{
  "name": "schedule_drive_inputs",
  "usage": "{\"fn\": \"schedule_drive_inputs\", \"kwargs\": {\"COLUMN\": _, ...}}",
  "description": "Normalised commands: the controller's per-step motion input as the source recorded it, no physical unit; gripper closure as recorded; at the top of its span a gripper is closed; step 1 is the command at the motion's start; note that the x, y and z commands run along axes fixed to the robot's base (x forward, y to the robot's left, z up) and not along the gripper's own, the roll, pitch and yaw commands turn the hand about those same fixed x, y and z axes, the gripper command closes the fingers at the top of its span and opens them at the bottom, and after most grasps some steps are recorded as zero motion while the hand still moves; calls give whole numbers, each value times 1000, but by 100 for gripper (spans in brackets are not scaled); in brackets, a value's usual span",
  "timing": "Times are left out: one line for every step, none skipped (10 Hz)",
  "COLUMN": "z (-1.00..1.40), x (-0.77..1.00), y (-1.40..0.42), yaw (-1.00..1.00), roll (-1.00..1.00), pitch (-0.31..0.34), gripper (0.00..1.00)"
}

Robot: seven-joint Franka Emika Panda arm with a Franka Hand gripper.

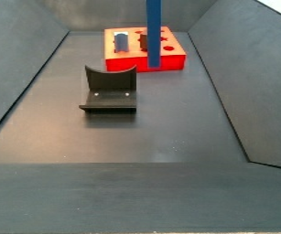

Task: Pick up the rectangle object. Move up. Move to above the board. Insert the rectangle object.
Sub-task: Move to above the board.

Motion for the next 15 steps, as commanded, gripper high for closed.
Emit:
{"fn": "schedule_drive_inputs", "kwargs": {"z": 207, "x": -83, "y": -1000, "yaw": 101, "roll": 58, "pitch": 7, "gripper": 100}}
{"fn": "schedule_drive_inputs", "kwargs": {"z": 209, "x": -88, "y": -1000, "yaw": 69, "roll": 65, "pitch": 0, "gripper": 100}}
{"fn": "schedule_drive_inputs", "kwargs": {"z": 209, "x": -90, "y": -1000, "yaw": 35, "roll": 54, "pitch": 0, "gripper": 100}}
{"fn": "schedule_drive_inputs", "kwargs": {"z": 209, "x": -88, "y": -1000, "yaw": 20, "roll": 41, "pitch": 8, "gripper": 100}}
{"fn": "schedule_drive_inputs", "kwargs": {"z": 212, "x": -90, "y": -1000, "yaw": 11, "roll": 42, "pitch": 10, "gripper": 100}}
{"fn": "schedule_drive_inputs", "kwargs": {"z": 215, "x": -92, "y": -1000, "yaw": 11, "roll": 35, "pitch": 8, "gripper": 100}}
{"fn": "schedule_drive_inputs", "kwargs": {"z": 215, "x": -94, "y": -1000, "yaw": 10, "roll": 27, "pitch": 7, "gripper": 100}}
{"fn": "schedule_drive_inputs", "kwargs": {"z": 221, "x": -93, "y": -1000, "yaw": 9, "roll": 15, "pitch": 7, "gripper": 100}}
{"fn": "schedule_drive_inputs", "kwargs": {"z": 225, "x": -90, "y": -1000, "yaw": 6, "roll": 6, "pitch": 18, "gripper": 100}}
{"fn": "schedule_drive_inputs", "kwargs": {"z": 232, "x": -83, "y": -1000, "yaw": 7, "roll": 1, "pitch": 33, "gripper": 100}}
{"fn": "schedule_drive_inputs", "kwargs": {"z": 241, "x": -80, "y": -1000, "yaw": 8, "roll": 0, "pitch": 47, "gripper": 100}}
{"fn": "schedule_drive_inputs", "kwargs": {"z": 254, "x": -66, "y": -1000, "yaw": 7, "roll": 0, "pitch": 51, "gripper": 100}}
{"fn": "schedule_drive_inputs", "kwargs": {"z": 224, "x": -46, "y": -854, "yaw": 7, "roll": 0, "pitch": 58, "gripper": 100}}
{"fn": "schedule_drive_inputs", "kwargs": {"z": 129, "x": 4, "y": -472, "yaw": 5, "roll": 11, "pitch": 75, "gripper": 100}}
{"fn": "schedule_drive_inputs", "kwargs": {"z": 76, "x": 30, "y": -269, "yaw": 6, "roll": 7, "pitch": 89, "gripper": 100}}
